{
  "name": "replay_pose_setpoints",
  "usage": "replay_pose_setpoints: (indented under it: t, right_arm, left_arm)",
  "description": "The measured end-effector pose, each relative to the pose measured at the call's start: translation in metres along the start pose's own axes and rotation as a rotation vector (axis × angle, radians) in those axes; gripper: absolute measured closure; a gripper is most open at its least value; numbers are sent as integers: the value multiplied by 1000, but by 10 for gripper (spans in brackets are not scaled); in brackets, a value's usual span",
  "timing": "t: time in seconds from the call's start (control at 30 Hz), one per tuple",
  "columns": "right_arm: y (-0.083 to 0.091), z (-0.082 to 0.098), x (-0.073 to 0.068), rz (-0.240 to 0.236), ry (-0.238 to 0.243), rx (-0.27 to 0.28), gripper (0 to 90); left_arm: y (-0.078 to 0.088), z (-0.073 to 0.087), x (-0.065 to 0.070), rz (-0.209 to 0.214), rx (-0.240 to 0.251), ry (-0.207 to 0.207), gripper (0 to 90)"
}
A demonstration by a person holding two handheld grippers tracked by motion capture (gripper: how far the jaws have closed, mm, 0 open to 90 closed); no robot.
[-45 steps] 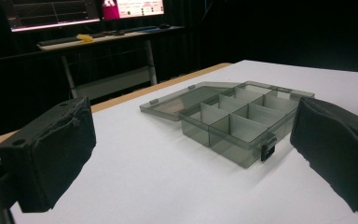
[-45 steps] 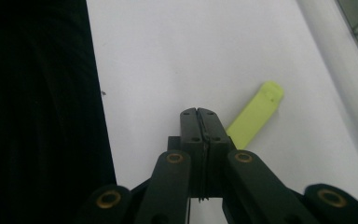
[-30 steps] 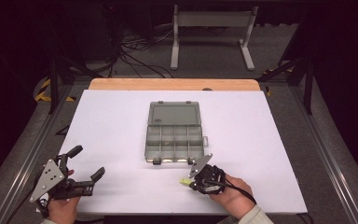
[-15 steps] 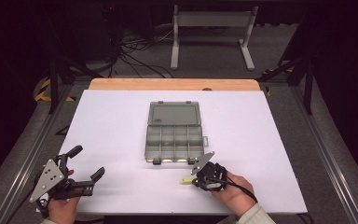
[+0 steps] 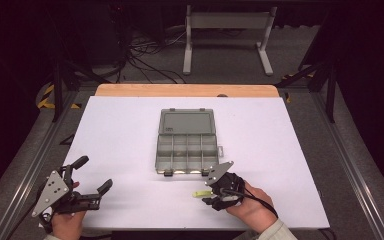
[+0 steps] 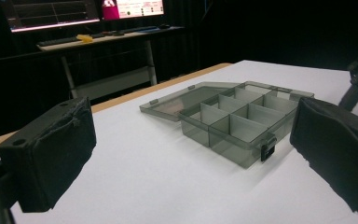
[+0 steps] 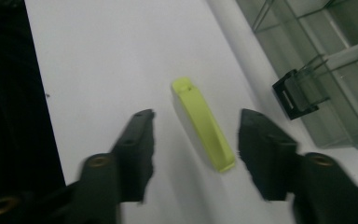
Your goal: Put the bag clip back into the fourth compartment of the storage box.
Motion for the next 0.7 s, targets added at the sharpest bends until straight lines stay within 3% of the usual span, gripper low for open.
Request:
replay_pose_setpoints:
  t: [0.17, 0.3, 0.43, 0.7]
  right_arm:
    - [0, -7, -2, 34, 56, 16, 193]
    - [-2, -12, 0, 32, 74, 7, 150]
    - [-9, -17, 3, 23, 86, -12, 180]
    - [-22, -21, 8, -12, 121, -62, 368]
  left_arm:
    - [0, 0, 0, 1, -1, 1, 9]
    - [0, 0, 0, 1, -1, 2, 9]
    - [-1, 0, 0, 1, 0, 3, 9]
    - [-1, 0, 0, 0, -1, 3, 9]
Point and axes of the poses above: each handheld gripper's, and its own axes: y roughly backward along the jaws, z roughly out of its underside, x roughly to its right, the point moved 2 cm from there along -y, roughly forward along the jaws, and after that the axes turned 11 degrees about -x, right-handed, at the moved point
